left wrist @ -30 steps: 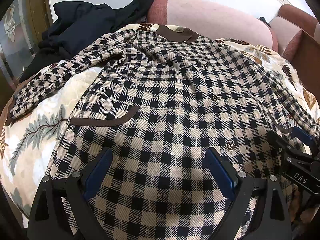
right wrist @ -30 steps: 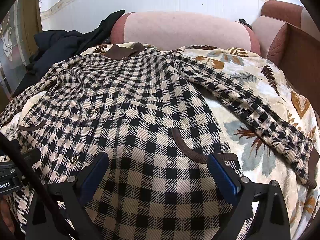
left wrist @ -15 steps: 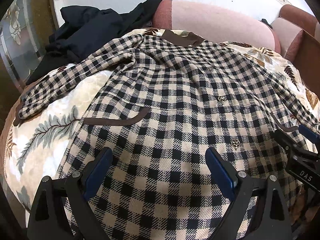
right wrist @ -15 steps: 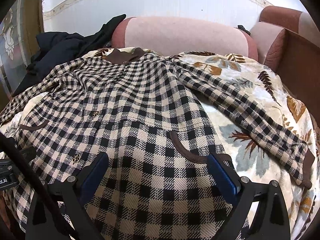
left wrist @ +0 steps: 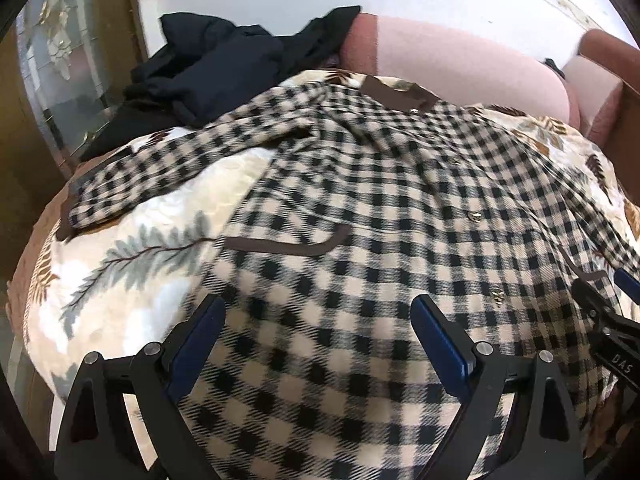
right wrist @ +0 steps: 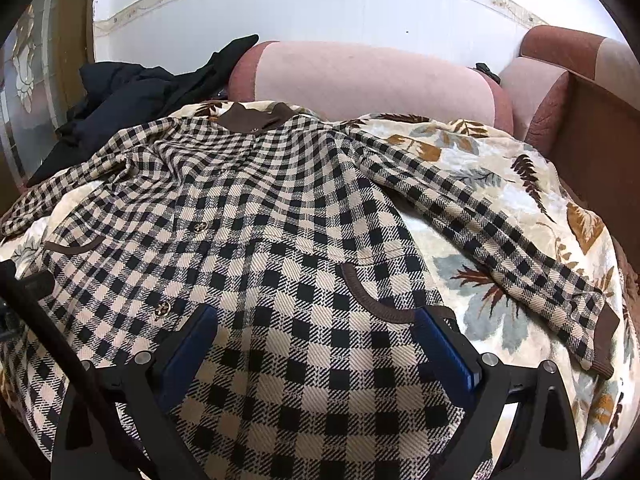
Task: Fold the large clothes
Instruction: 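Grasp the brown cuff of the checked shirt sleeve with the right gripper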
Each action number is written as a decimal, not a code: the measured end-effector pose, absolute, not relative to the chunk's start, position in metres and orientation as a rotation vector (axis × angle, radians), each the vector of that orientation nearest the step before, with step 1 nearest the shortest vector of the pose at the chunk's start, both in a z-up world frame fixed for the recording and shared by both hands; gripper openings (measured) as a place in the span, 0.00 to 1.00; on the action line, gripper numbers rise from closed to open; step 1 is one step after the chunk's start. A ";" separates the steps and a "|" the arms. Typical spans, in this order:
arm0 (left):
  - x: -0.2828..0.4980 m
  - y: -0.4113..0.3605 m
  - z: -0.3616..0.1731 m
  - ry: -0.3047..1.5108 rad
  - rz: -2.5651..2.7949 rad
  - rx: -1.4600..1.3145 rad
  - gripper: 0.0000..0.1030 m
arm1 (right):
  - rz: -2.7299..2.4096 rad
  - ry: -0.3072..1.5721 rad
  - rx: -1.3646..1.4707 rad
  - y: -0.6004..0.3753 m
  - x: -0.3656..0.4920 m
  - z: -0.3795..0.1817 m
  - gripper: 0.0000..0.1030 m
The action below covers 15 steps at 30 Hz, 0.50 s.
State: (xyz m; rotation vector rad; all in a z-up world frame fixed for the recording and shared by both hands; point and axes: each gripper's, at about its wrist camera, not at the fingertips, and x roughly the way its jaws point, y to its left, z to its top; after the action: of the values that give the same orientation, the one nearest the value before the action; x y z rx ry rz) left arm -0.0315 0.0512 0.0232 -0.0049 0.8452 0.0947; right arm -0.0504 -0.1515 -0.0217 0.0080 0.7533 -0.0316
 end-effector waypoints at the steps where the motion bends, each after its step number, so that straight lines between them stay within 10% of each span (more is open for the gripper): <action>1: -0.033 0.057 0.025 0.842 0.107 -0.013 0.91 | -0.033 0.749 0.012 -0.152 -0.051 -0.020 0.98; 15: -0.042 0.185 0.013 0.902 0.216 -0.340 0.91 | -0.031 0.678 0.156 -0.194 -0.064 0.015 0.98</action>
State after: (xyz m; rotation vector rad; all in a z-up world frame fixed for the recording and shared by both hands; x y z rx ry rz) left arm -0.0417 0.1851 0.0130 -0.3401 0.9019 0.2162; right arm -0.0637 -0.1939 0.0152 0.1560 0.6777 -0.0311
